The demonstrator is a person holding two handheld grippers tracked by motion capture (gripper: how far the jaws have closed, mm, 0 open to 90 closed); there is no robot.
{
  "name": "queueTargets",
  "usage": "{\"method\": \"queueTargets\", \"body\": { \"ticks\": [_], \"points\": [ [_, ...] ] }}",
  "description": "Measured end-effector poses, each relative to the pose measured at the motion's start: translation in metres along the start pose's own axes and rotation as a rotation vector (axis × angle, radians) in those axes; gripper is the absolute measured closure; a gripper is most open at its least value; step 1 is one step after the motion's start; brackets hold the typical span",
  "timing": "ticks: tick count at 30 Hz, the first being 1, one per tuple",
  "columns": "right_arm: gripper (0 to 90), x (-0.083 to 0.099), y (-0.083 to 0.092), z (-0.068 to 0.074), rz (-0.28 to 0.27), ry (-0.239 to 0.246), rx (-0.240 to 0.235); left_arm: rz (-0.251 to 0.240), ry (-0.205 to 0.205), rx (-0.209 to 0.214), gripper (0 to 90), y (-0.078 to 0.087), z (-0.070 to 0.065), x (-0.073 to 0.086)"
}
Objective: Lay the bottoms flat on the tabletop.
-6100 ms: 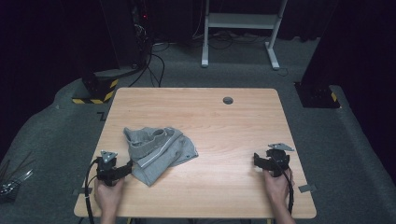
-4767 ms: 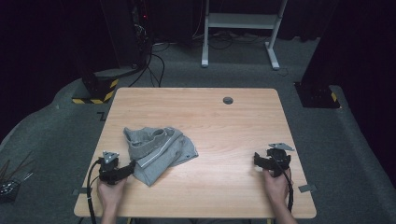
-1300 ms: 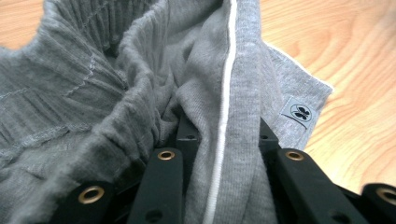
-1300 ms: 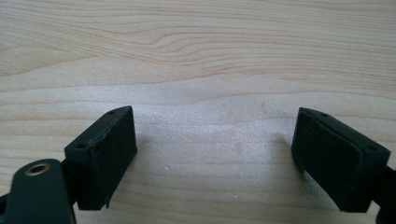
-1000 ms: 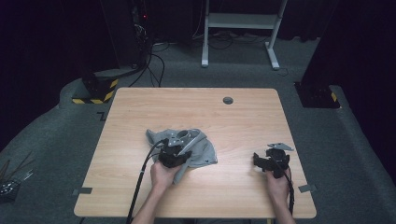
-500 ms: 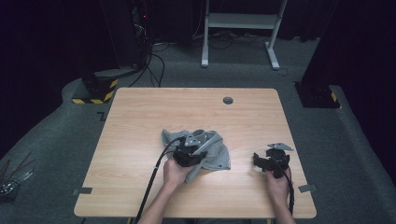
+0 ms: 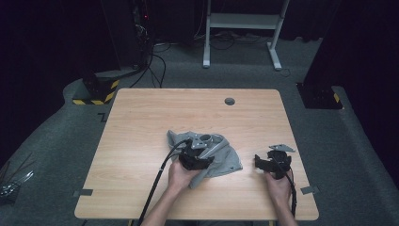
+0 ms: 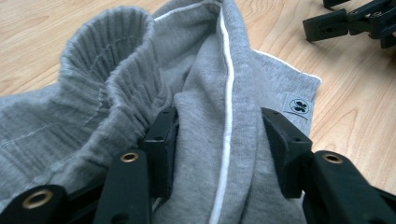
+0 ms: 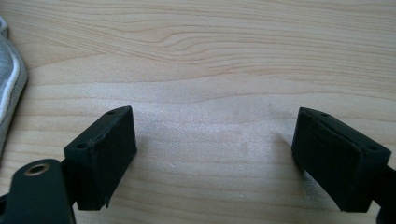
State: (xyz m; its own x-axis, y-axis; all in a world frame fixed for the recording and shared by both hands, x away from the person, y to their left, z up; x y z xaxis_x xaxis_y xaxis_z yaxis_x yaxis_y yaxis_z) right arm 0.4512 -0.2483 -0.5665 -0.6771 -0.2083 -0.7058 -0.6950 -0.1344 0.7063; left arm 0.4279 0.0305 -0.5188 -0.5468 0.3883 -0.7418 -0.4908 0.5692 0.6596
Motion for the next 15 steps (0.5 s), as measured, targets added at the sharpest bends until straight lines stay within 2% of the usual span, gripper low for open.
{"method": "queueTargets", "body": {
  "ticks": [6,9,12,13,14,15],
  "points": [
    [13.7,0.0,0.0,0.0,0.001,0.0,-0.001,-0.012,0.008,-0.016,51.4,0.0061,0.0001,-0.0011],
    [13.6,-0.0001,0.0,0.0,0.001,0.0,-0.002,-0.009,0.002,-0.013,54.6,0.0075,-0.0007,0.0001],
    [13.8,-0.0004,-0.0002,0.0003,0.002,-0.002,-0.005,-0.007,-0.008,-0.006,61.7,0.0097,-0.0016,0.0012],
    [16.0,-0.0005,-0.0001,0.0003,0.001,-0.003,-0.001,-0.006,-0.009,-0.003,64.6,0.0102,-0.002,0.0012],
    [31.6,-0.0013,0.0013,0.0012,-0.022,0.008,-0.006,-0.006,-0.012,0.001,68.9,0.011,-0.0024,0.0005],
    [31.6,-0.0013,0.0013,0.0012,-0.022,0.008,-0.006,-0.006,-0.012,0.001,70.5,0.011,-0.0024,0.0005]
  ]
}}
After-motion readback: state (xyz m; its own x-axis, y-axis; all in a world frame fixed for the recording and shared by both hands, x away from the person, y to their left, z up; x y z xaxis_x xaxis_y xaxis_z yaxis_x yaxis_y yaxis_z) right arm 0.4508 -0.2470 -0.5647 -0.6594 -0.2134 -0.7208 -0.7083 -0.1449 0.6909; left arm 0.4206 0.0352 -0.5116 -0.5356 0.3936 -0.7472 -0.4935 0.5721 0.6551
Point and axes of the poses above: each handheld gripper's, and its own axes: y roughly backward along the jaws, x roughly out of its underside, z roughly to its left, the point moved 6 cm from there along -y, roughly forward along the jaws, and after that the axes turned 3 degrees about y, right-handed, at the moved point
